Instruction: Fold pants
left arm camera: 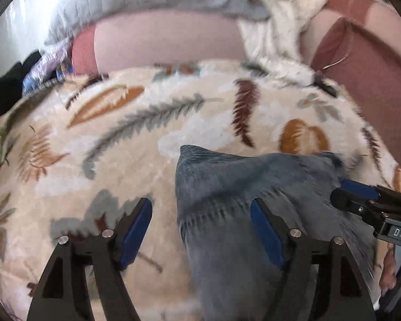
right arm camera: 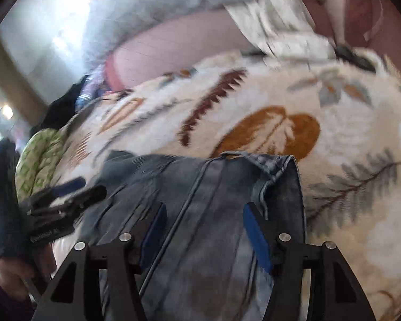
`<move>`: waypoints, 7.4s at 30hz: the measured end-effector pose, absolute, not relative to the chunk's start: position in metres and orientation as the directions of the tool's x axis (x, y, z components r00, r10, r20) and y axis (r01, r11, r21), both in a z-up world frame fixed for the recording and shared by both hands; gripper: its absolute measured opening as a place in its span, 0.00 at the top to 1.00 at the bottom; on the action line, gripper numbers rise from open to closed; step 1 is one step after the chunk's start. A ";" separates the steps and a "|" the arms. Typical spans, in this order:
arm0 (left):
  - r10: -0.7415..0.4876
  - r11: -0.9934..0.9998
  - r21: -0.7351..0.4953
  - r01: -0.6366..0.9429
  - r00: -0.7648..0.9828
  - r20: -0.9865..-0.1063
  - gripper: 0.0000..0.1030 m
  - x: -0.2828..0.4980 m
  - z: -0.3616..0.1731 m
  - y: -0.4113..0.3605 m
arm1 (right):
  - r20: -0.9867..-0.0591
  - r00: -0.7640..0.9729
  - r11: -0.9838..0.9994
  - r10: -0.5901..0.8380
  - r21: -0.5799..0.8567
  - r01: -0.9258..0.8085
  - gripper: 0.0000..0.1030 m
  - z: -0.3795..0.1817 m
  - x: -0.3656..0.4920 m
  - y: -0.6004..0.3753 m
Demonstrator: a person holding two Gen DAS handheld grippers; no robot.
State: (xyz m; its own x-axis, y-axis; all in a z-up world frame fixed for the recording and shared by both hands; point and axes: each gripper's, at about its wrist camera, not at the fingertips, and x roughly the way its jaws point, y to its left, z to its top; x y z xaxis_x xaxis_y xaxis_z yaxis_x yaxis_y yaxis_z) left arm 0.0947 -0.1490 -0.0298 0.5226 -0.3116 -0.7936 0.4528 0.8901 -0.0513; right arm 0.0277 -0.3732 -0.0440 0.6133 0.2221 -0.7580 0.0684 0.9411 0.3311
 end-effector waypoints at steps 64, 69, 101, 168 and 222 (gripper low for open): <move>-0.204 0.908 0.113 0.402 0.663 -0.720 0.00 -0.007 -0.050 -0.126 | -0.810 0.577 0.981 0.102 0.179 0.078 0.33 -0.054 -0.039 -0.332; -0.210 0.931 0.084 0.355 0.708 -0.674 0.00 -0.025 -0.027 -0.108 | -0.730 0.682 0.972 0.046 0.191 0.139 0.28 -0.023 -0.061 -0.340; -0.459 0.888 -0.368 0.275 0.487 -0.743 0.00 0.034 -0.042 -0.067 | -0.753 0.638 0.840 0.163 0.445 0.310 0.24 -0.043 -0.059 -0.417; -0.689 0.672 -0.555 0.489 0.139 -0.711 0.01 0.039 -0.081 -0.131 | -0.669 0.576 0.670 0.471 0.695 0.259 0.47 -0.104 -0.037 -0.407; -0.499 0.845 -0.228 0.483 0.561 -0.661 0.48 0.012 -0.002 -0.061 | -0.613 0.772 0.963 0.169 0.268 0.002 0.69 -0.007 -0.015 -0.265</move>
State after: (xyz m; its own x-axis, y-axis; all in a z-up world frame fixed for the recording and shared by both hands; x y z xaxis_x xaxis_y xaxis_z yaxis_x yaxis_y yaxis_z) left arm 0.0125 -0.0612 -0.0015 0.5609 -0.4988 -0.6608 0.4830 0.8454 -0.2281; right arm -0.0148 -0.2645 -0.0069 0.7720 0.1686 -0.6129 0.0024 0.9634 0.2680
